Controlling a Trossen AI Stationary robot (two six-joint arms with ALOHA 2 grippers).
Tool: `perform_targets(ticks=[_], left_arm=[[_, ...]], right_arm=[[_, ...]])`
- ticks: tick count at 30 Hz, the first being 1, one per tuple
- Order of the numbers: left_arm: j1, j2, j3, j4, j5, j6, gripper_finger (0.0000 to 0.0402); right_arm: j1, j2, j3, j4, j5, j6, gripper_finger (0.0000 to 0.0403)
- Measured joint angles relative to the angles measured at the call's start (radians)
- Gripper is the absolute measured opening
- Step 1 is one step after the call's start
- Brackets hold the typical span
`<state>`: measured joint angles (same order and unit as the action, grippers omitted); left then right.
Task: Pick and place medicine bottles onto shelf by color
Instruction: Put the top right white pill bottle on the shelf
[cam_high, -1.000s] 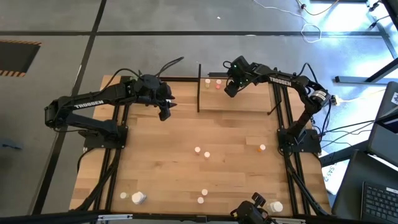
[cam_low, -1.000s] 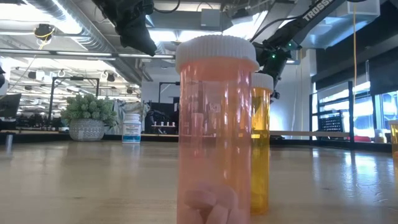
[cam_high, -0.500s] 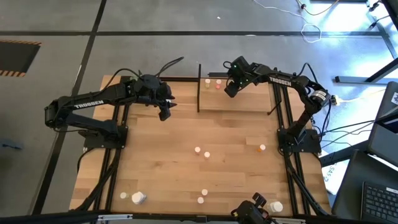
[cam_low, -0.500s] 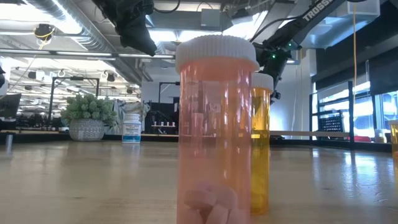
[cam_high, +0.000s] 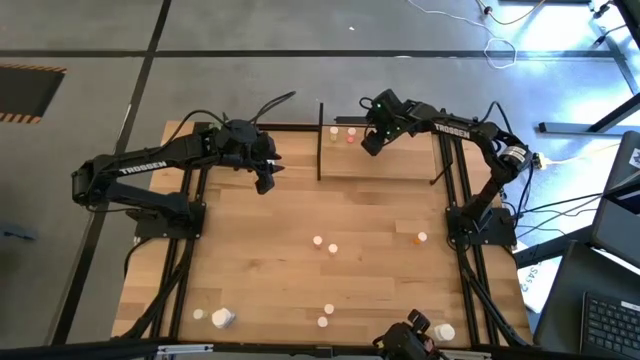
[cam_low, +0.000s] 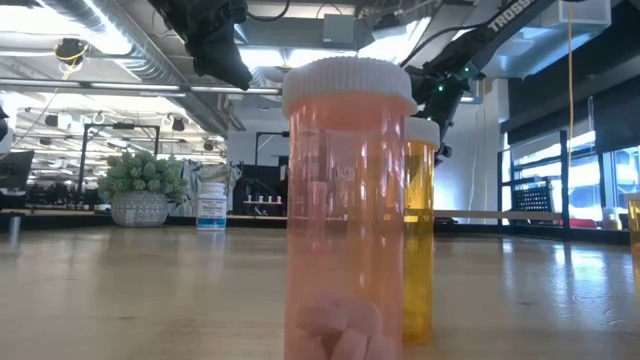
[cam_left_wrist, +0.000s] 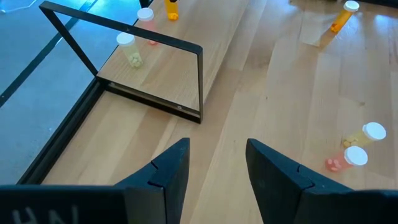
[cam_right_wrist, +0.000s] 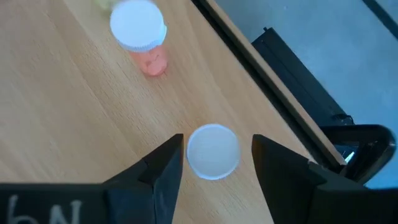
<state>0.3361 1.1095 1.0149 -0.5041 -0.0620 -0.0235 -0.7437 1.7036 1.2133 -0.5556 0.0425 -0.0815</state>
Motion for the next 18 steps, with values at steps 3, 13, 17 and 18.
perform_targets(ticks=[3, 13, 17, 18], left_arm=[[0.000, 0.000, 0.000, -0.003, 0.000, 0.000, 0.0151], [0.027, 0.000, 0.000, -0.052, 0.000, -0.054, 0.0151], [0.045, 0.000, 0.000, -0.125, -0.002, -0.078, 0.0151], [0.048, 0.000, 0.000, -0.149, -0.003, -0.078, 0.0151]], right_arm=[[0.000, -0.033, 0.001, 0.000, 0.000, 0.002, 0.0193], [0.009, -0.151, 0.002, -0.003, -0.001, 0.025, 0.0193], [0.032, -0.209, 0.002, -0.003, -0.001, 0.021, 0.0193], [0.039, -0.225, 0.002, -0.003, -0.001, 0.020, 0.0193]])
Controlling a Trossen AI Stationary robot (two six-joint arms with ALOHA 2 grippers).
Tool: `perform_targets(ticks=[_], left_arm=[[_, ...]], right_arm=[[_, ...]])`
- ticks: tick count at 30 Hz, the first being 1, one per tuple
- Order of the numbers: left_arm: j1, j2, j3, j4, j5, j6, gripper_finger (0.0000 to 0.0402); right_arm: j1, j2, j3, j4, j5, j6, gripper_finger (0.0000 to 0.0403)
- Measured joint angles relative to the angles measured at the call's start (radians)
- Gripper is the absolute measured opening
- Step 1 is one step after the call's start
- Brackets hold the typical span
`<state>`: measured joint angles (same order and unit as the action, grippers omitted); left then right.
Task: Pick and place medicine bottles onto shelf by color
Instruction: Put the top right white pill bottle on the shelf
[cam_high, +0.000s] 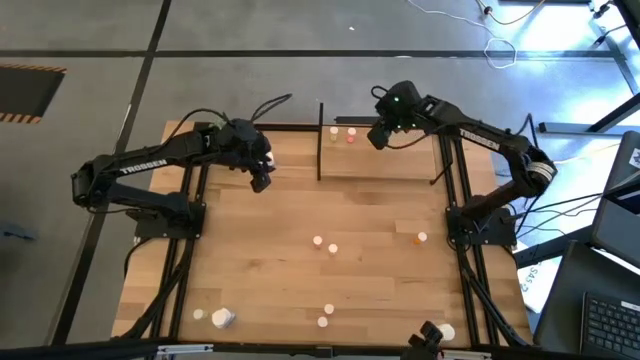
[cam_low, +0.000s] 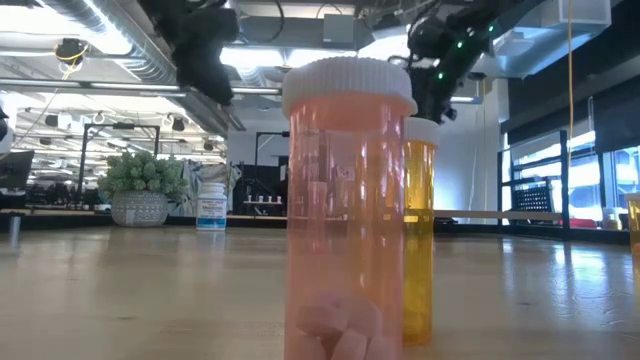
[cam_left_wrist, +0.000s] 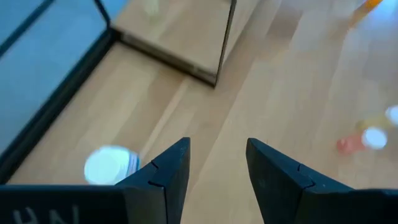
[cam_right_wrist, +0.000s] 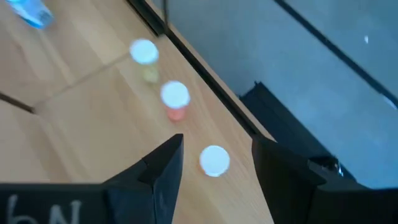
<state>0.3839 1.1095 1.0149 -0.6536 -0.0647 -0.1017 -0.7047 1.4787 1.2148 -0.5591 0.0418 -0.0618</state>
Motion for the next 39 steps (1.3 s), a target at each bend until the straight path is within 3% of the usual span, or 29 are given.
perform_targets(ticks=[4, 9, 15, 23, 32, 39], left_arm=[[0.004, -0.013, -0.028, -0.039, -0.030, -0.001, 0.0151], [0.004, -0.121, -0.155, 0.008, -0.056, -0.046, 0.0151], [0.004, -0.283, -0.391, 0.252, -0.060, -0.036, 0.0151], [0.003, -0.330, -0.642, 0.440, -0.133, -0.001, 0.0151], [0.004, -0.330, -0.806, 0.652, -0.378, 0.000, 0.0151], [0.033, -0.330, -0.907, 0.853, -0.365, 0.000, 0.0151]], right_arm=[[0.036, -0.058, 0.000, 0.004, 0.000, -0.027, 0.0193], [0.083, -0.117, 0.000, 0.037, 0.000, -0.045, 0.0193], [0.122, -0.154, 0.002, 0.086, 0.001, -0.083, 0.0193], [0.152, -0.154, 0.002, 0.124, -0.019, -0.119, 0.0193], [0.166, -0.154, 0.002, 0.128, -0.243, -0.209, 0.0193], [0.166, -0.153, 0.002, 0.130, -0.355, -0.213, 0.0193]])
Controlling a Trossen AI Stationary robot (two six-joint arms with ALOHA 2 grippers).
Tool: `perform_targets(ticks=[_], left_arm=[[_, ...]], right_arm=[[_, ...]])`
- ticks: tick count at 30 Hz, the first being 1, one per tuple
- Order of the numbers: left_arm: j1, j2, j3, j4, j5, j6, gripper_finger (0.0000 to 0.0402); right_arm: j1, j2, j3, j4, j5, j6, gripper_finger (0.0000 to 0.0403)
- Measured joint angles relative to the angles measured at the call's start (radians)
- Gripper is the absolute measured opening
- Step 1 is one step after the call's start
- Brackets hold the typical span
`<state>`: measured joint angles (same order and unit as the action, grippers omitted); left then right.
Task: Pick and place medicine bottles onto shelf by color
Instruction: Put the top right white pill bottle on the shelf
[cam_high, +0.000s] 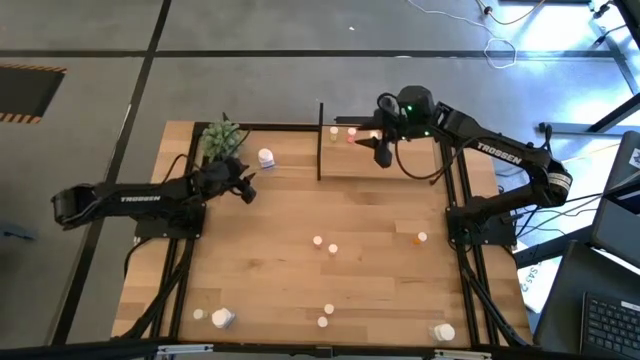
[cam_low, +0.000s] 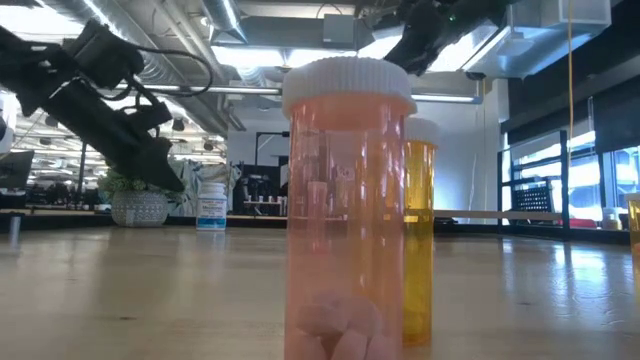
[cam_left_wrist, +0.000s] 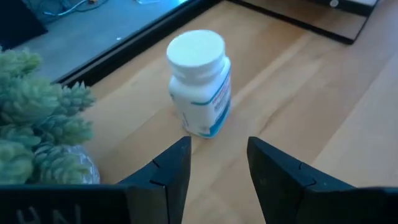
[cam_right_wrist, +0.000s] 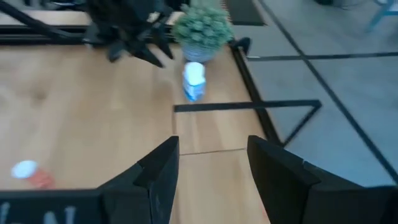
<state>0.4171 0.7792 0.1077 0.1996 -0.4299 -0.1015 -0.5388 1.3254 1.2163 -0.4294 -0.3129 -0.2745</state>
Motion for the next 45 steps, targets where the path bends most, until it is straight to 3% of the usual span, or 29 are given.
perform_targets(ticks=[10, 15, 21, 33, 45], left_arm=[[0.081, 0.000, -0.042, 0.086, 0.120, 0.072, 0.0151], [0.121, 0.000, -0.042, 0.097, 0.154, 0.103, 0.0151], [0.156, 0.000, -0.042, 0.111, 0.237, 0.138, 0.0151], [0.159, 0.007, -0.042, 0.155, 0.242, 0.138, 0.0151], [0.159, 0.032, -0.043, 0.155, 0.290, 0.110, 0.0151]], right_arm=[[-0.001, 0.000, 0.000, -0.001, -0.355, -0.022, 0.0193], [-0.001, 0.000, 0.000, -0.009, -0.481, -0.019, 0.0193], [-0.001, 0.000, 0.000, -0.008, -0.454, -0.017, 0.0193], [-0.001, 0.001, -0.001, -0.008, -0.351, -0.016, 0.0193], [-0.001, 0.001, -0.002, -0.008, -0.350, -0.015, 0.0193]])
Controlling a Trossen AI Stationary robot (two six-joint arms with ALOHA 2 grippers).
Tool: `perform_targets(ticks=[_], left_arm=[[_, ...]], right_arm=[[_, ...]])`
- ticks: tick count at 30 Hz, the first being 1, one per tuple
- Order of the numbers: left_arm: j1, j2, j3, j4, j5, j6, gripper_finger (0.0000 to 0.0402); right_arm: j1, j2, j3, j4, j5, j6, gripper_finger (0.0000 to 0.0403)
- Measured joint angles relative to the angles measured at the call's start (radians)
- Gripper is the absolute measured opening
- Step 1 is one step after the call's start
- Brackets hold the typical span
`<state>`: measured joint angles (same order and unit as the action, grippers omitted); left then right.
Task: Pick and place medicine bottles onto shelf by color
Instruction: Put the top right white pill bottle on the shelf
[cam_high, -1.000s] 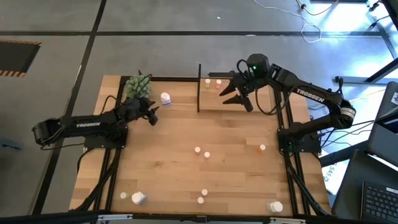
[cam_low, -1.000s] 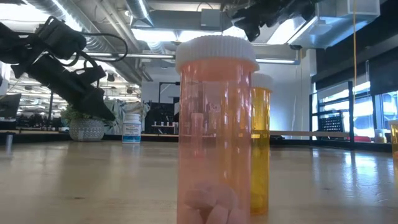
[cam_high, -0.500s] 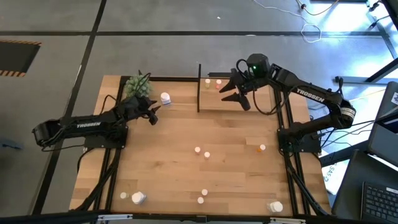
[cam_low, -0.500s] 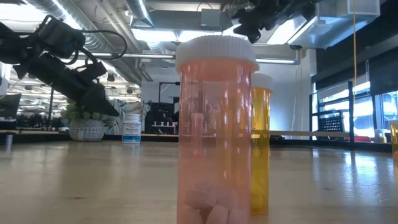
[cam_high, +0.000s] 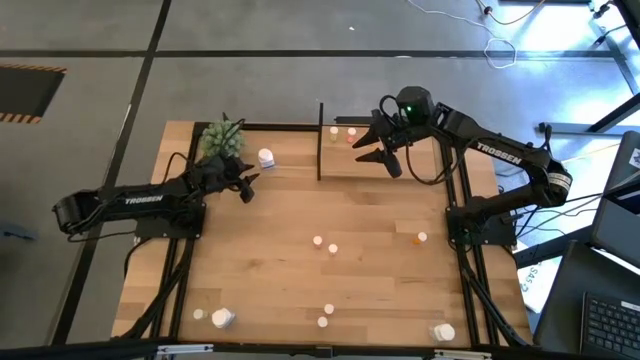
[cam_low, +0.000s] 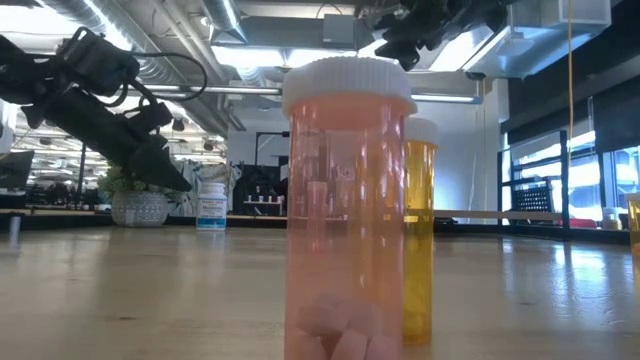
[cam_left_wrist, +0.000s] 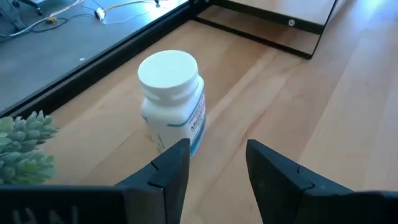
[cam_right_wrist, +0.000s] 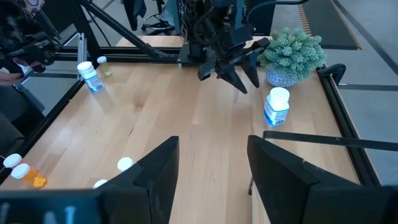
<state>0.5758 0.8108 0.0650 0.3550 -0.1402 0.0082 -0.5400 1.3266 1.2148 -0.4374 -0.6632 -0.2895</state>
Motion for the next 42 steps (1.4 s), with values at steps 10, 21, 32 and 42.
perform_targets(ticks=[10, 21, 32, 42], left_arm=[[0.000, 0.000, 0.000, -0.002, -0.008, 0.030, 0.0153], [0.049, 0.018, 0.000, 0.001, 0.045, 0.007, 0.0210], [0.081, 0.228, 0.000, 0.193, -0.010, 0.011, 0.0220], [0.081, 0.414, 0.022, 0.343, -0.026, 0.005, 0.0220]], right_arm=[[0.000, 0.000, 0.000, 0.000, 0.000, 0.000, 0.0193], [0.000, 0.000, 0.000, 0.000, 0.000, 0.000, 0.0193], [0.000, 0.000, 0.000, 0.000, 0.000, 0.000, 0.0193], [0.000, 0.000, 0.000, 0.000, 0.000, 0.000, 0.0193]])
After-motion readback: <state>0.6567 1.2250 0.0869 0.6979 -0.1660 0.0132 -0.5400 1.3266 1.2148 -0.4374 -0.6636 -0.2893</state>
